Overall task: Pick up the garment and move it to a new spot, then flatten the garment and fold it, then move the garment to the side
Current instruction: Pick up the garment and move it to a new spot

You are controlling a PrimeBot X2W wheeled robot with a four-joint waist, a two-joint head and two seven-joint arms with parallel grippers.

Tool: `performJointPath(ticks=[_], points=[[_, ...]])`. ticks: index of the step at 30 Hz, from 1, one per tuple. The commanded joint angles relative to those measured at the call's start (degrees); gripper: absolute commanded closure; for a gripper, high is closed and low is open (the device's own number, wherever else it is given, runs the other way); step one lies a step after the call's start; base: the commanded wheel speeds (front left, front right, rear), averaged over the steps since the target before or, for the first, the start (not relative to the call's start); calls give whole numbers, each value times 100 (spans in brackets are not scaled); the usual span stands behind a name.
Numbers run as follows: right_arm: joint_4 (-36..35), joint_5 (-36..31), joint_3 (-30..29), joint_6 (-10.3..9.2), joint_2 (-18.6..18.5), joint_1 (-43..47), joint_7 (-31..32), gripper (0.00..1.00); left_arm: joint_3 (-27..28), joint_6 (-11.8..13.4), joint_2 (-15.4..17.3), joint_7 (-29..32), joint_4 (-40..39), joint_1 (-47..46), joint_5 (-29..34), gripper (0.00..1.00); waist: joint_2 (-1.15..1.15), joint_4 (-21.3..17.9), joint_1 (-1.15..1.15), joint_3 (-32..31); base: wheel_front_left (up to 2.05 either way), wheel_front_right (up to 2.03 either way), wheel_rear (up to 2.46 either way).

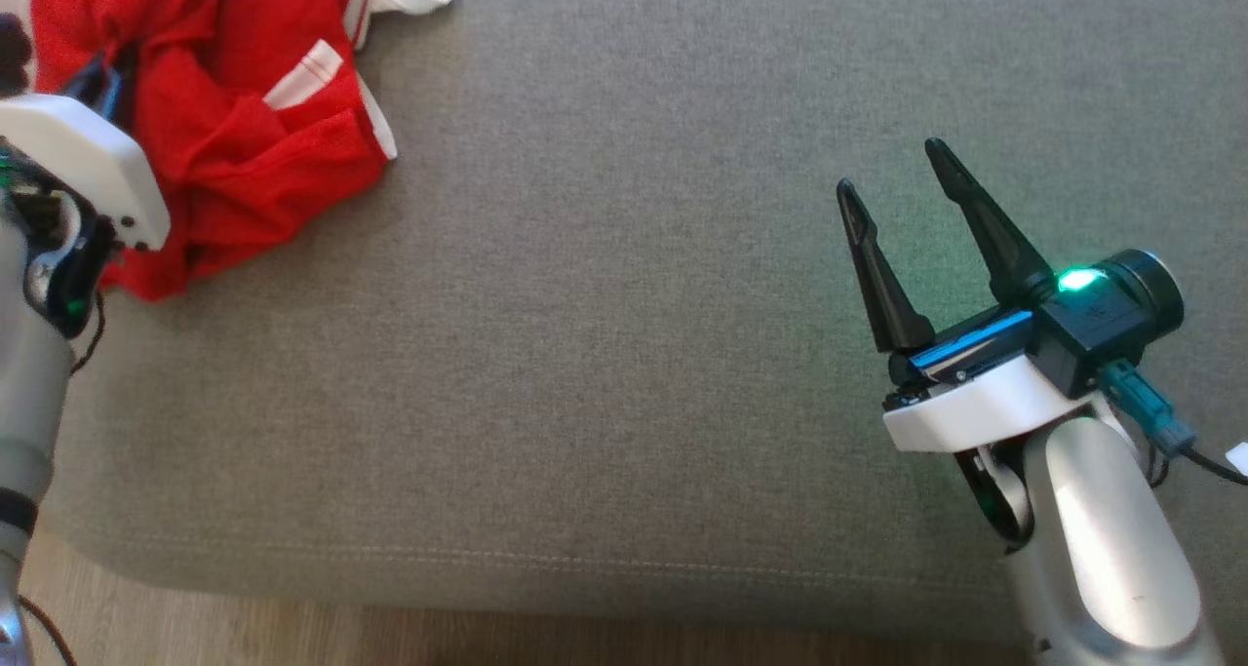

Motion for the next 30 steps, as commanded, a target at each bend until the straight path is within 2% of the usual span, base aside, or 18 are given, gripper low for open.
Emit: performJointPath(ticks=[1, 8, 14, 23, 30], points=[[-127, 49, 130, -1, 34, -68, -35, 0, 242, 22, 396, -171, -60, -314, -17, 100, 0, 45, 0, -118, 0, 0, 0], [141, 218, 172, -1, 34, 21, -61, 0, 460, 186, 359, -990, -111, -418, -108, 100, 0, 166, 0, -587, 0, 0, 0], [238, 379, 206, -1, 34, 115, -68, 0, 663, 354, 353, -1351, -636, -369, -178, 100, 0, 204, 0, -979, 0, 0, 0], [253, 527, 62, -1, 34, 254, -69, 0, 974, 683, 80, -1466, -2419, 39, -402, 100, 0, 59, 0, -1401, 0, 0, 0], [242, 557, -125, -1, 34, 230, -69, 0, 776, 950, -309, -1148, -3705, 266, -527, 100, 0, -439, 0, -1429, 0, 0, 0]])
